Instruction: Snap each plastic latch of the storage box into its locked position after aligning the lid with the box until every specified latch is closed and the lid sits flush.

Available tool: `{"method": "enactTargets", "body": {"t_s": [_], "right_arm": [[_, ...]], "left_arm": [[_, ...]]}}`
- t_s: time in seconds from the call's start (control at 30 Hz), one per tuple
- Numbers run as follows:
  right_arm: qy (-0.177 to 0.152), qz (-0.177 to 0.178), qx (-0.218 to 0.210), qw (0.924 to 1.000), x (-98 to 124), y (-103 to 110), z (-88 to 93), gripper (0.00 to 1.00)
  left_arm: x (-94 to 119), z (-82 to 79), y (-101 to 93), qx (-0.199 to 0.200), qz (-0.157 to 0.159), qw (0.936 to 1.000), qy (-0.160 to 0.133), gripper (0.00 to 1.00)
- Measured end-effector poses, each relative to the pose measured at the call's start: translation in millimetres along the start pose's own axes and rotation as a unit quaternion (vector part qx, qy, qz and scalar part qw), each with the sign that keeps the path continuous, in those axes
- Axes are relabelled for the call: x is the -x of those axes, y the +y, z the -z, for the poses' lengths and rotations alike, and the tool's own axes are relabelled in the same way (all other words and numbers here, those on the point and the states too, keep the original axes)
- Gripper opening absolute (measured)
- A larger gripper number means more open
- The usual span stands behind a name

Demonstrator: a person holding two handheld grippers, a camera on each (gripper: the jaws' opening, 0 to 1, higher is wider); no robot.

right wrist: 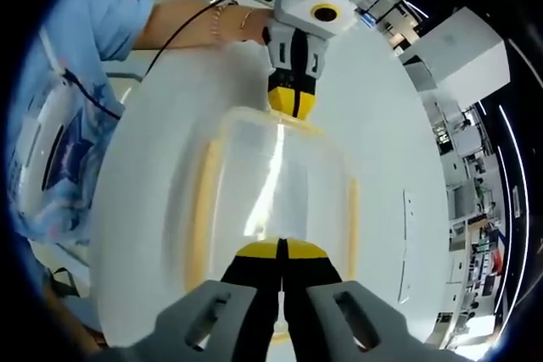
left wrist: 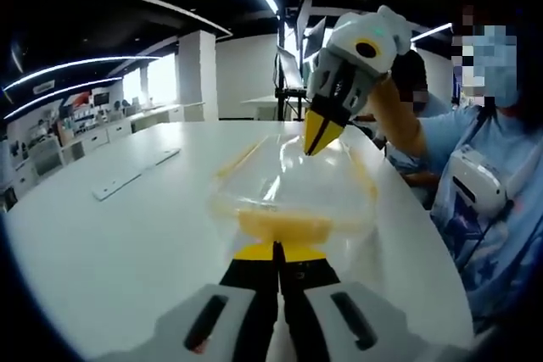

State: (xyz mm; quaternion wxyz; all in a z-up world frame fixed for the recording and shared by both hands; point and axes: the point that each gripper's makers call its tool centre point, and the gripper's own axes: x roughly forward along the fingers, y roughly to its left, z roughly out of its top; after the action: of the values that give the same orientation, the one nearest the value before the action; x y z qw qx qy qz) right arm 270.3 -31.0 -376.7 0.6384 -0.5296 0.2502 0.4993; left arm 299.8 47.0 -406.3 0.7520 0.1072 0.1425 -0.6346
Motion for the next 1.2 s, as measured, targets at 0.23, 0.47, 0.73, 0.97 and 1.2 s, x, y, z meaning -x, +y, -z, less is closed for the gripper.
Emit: {"method": "enactTargets", "body": {"t_s": [0.23,0.47,0.73,0.97,1.2], "right_arm": [[0.004,-0.001,-0.008,1.0000,0.4,1.1,0.4,0.00],[-0.002,0.017,-0.022,0.9996,0.1,-1.6,2.5,0.00],[0.000,0.036,-0.021,0.9991,-3.8,-2.1,4.4,0.00],[0.011,0.049,-0.020,0.9985,-7.2,-4.9,6.0,0.00],[0.000,0.081,-0.031,0.9962,-9.7,-5.2,6.9,0.00]], "left_arm": [[-0.4,0.0,-9.8,0.005,0.000,1.0000,-0.001,0.00],[7.9,0.7,-6.5,0.020,0.000,0.9998,-0.010,0.00],[43.1,-28.9,22.9,0.048,-0.077,0.9921,-0.086,0.00],[29.1,-66.6,-2.8,-0.009,-0.045,0.9980,-0.044,0.00],[-19.2,-63.5,-14.2,-0.060,0.013,0.9879,0.142,0.00]]}}
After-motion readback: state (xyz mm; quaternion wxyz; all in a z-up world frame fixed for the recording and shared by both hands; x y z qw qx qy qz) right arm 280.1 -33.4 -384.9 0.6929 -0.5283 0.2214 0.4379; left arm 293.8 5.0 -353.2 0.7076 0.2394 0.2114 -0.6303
